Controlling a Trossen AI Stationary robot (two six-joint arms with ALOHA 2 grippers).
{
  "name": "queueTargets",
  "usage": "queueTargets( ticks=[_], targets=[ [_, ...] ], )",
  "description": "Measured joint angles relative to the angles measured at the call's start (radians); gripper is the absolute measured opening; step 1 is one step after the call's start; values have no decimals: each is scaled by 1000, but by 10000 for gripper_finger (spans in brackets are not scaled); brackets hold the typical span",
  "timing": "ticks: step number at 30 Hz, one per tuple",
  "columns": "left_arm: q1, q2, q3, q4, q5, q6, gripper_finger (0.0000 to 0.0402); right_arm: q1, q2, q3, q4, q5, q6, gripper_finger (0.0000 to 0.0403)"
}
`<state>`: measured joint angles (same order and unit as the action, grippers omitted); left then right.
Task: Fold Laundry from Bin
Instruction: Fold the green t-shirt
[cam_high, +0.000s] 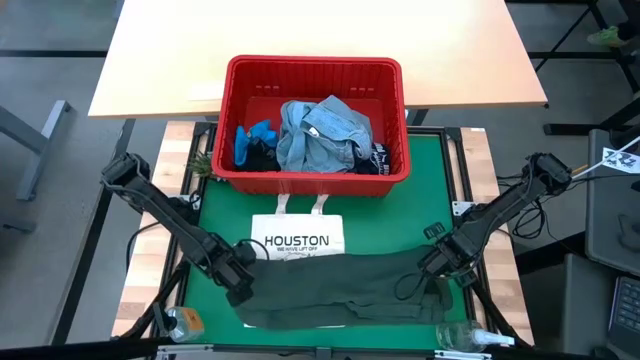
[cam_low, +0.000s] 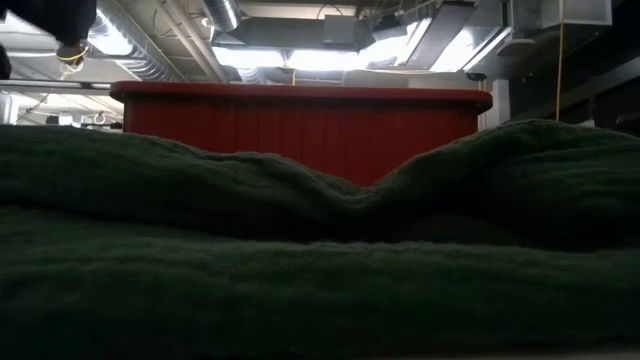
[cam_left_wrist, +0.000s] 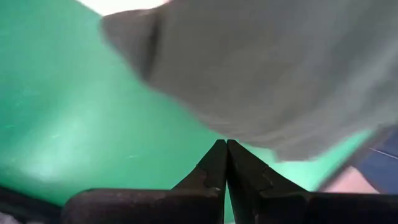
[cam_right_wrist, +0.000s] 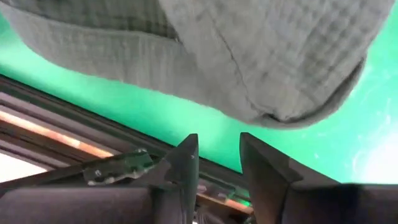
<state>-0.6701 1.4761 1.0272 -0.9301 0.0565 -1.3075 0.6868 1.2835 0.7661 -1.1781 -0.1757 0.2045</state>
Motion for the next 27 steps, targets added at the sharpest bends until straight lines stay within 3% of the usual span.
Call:
queueTargets(
  ticks=[9,18,27],
  targets=[
    [7,0,6,181,-193,10,11,0,-2,118,-111,181,-7,115],
    [1,39,6,383,-330,92,11,0,15,123,163,194,-30,115],
    [-17,161,6,449,-324,115,11,0,134,122,321,195,-63,115]
  ],
)
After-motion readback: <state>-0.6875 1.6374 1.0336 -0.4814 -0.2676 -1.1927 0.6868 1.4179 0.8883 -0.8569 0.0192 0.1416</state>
